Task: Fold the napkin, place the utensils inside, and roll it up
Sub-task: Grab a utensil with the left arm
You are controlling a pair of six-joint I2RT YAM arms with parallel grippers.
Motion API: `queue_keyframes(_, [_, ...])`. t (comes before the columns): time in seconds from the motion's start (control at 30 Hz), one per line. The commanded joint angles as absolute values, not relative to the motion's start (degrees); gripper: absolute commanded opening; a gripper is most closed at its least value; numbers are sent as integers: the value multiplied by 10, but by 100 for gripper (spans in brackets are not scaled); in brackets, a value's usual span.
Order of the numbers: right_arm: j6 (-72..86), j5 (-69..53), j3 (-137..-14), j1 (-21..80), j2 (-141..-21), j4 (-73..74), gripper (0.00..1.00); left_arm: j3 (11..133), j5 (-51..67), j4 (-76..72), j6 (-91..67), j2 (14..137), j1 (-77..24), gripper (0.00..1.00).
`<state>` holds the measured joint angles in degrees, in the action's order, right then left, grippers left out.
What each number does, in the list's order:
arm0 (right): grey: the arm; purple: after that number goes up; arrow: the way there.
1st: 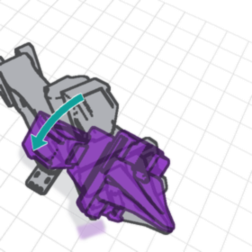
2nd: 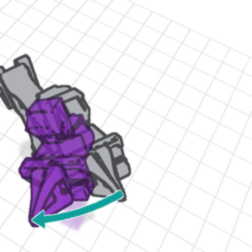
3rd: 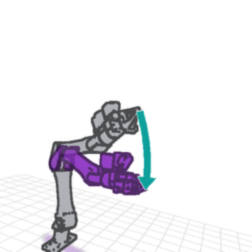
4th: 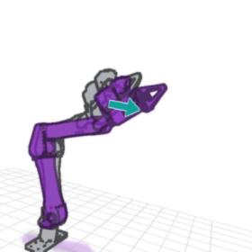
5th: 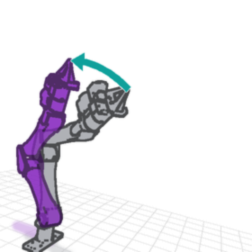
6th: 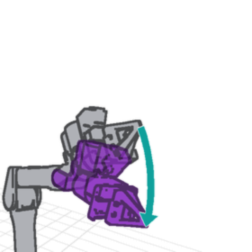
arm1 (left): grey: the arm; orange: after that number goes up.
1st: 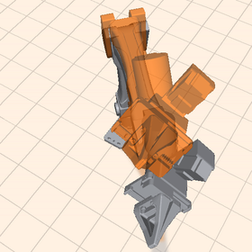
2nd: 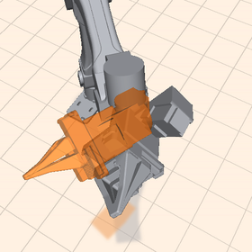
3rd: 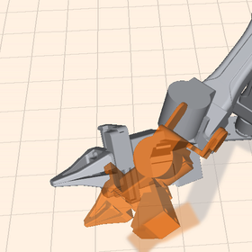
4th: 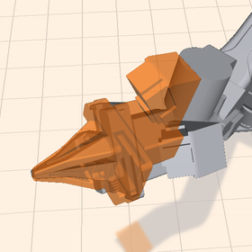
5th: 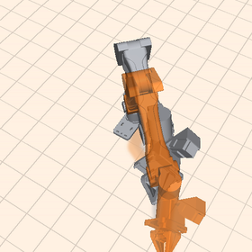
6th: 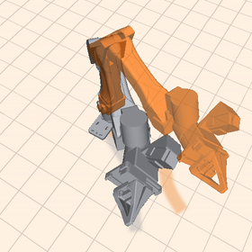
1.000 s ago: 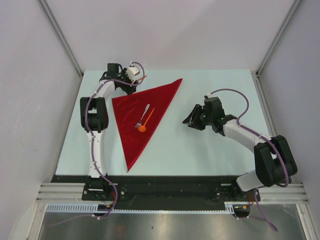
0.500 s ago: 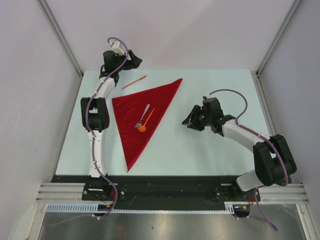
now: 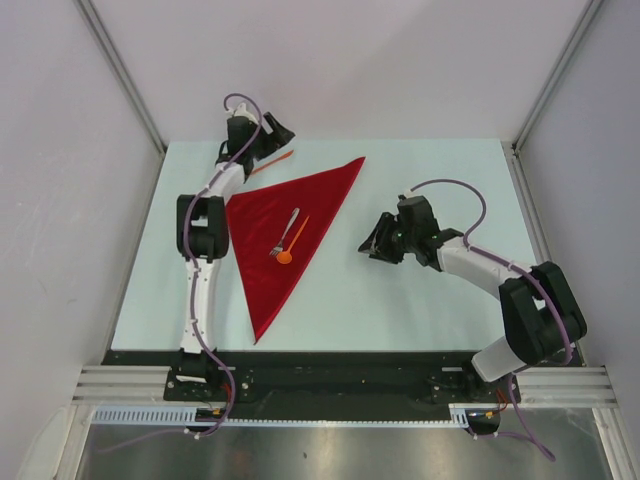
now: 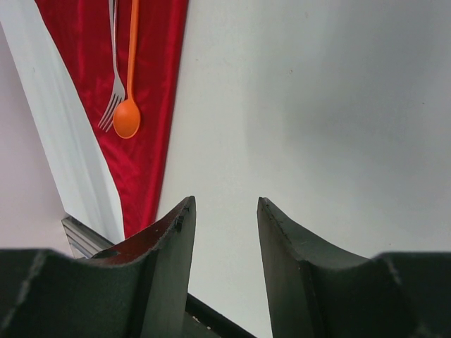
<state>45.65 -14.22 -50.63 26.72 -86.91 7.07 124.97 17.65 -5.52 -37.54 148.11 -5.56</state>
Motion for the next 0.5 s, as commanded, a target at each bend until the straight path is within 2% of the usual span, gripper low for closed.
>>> queue_keyframes(0.0, [466, -136, -533, 273, -874, 65, 45, 1270, 153, -38, -404, 1488, -71, 94])
queue_keyframes(0.47, [468, -115, -533, 275, -838, 83, 45, 1283, 115, -37, -499, 1535, -71, 100])
